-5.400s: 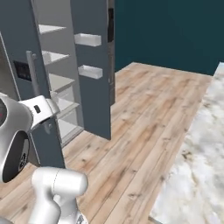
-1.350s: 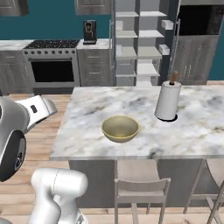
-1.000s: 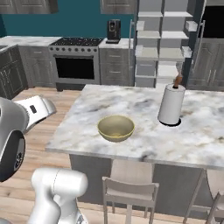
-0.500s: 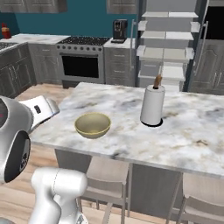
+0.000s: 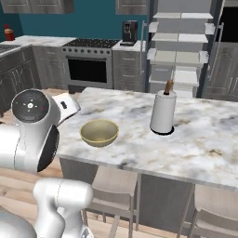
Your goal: There is a bowl on the dining counter. Grab a lemon wedge from the fridge and place it in the bowl. Then get the liquor bottle and glass cup from the cabinet and place them next to the bowl.
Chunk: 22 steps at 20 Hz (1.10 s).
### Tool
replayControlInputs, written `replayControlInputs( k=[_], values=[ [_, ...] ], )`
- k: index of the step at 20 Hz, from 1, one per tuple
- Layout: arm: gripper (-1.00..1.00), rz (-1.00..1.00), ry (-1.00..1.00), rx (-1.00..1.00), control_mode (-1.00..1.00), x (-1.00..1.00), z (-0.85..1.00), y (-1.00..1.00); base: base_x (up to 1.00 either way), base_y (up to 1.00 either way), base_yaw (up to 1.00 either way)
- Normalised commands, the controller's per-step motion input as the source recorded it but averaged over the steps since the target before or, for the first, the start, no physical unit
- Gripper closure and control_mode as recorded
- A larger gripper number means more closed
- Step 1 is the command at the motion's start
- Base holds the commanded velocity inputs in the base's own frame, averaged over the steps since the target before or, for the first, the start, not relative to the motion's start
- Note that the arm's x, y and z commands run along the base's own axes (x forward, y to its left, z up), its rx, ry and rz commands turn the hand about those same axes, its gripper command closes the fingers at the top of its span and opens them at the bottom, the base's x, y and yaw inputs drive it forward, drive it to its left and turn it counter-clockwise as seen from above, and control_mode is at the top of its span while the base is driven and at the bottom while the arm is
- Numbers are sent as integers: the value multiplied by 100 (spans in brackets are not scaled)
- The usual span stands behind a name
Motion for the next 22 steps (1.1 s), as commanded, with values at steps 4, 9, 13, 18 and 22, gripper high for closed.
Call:
replayControlInputs(
  k=[4,9,13,18,22],
  values=[
    [100,7,2,1,-100,99,-13,-32,0,0,0],
    [100,1,12,0,-100,97,-34,-8,0,0,0],
    [100,0,21,-1,-100,79,-32,-2,0,0,0],
    [100,0,23,-6,-100,66,-38,-1,0,0,0],
    [100,0,15,-17,-100,14,-35,-2,0,0,0]
  ],
)
